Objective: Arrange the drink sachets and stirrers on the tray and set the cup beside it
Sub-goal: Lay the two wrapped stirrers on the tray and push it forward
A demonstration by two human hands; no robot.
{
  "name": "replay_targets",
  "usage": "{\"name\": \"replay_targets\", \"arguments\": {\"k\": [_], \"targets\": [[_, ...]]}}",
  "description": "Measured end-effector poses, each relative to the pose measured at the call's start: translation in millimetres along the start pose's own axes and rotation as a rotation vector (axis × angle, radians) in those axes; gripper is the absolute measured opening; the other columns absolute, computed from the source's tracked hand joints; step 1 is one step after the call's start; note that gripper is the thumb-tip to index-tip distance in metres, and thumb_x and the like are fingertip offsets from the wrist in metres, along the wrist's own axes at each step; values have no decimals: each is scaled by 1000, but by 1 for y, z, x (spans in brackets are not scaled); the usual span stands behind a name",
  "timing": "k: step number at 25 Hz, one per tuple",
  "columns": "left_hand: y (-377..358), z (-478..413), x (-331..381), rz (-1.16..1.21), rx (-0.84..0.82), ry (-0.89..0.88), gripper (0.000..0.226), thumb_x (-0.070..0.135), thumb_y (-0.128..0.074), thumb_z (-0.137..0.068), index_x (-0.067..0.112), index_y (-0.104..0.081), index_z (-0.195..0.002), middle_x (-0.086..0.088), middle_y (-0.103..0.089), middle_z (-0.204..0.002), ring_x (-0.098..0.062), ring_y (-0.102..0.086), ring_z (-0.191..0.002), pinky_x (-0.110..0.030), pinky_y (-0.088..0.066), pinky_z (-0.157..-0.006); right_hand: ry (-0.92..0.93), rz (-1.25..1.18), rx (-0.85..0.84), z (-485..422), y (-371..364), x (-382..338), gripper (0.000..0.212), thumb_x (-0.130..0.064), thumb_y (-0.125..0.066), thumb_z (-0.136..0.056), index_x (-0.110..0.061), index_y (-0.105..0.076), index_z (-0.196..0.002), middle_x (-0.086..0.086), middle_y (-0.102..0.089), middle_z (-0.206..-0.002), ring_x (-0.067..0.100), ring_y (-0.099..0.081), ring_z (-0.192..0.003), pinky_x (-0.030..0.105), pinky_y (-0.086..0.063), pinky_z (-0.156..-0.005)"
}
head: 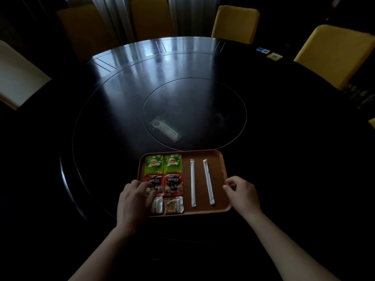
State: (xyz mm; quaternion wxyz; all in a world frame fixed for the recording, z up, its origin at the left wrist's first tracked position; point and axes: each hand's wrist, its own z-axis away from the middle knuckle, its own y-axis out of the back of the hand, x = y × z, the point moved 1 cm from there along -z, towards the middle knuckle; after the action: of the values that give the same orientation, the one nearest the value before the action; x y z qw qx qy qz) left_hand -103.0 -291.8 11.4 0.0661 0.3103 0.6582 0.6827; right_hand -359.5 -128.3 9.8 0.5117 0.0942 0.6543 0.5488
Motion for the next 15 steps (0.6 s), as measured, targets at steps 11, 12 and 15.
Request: {"name": "replay_targets", "arguments": {"k": [11,12,15], "targets": [[-3,-8,-21,175,-64,356,35,36,-56,-92,12,-62,-117,-11,-58,-102,-19,-53,-82,-35,-43,-70,-171,80,-13,-11,-6,3,27,-25,-66,-88,-13,-66,-112,9,-70,-106,25,-65,-99,30,-49,-81],[-5,-9,-23,185,-62,363,33,36,-57,-92,12,-64,-114,-10,-60,-99,-20,-55,-82,-35,-45,-70,-174,91,-13,-10,-6,2,24,-25,-66,-89,-13,-66,-110,8,-70,-106,24,-65,-99,29,-48,-80],[-6,-13,-28,214,-63,377,26,33,-60,-89,16,-69,-107,-4,-68,-92,-19,-63,-81,-37,-53,-71,-200,114,-14,-10,-7,-1,17,-25,-65,-90,-14,-67,-103,6,-70,-102,22,-65,-95,25,-44,-74]]}}
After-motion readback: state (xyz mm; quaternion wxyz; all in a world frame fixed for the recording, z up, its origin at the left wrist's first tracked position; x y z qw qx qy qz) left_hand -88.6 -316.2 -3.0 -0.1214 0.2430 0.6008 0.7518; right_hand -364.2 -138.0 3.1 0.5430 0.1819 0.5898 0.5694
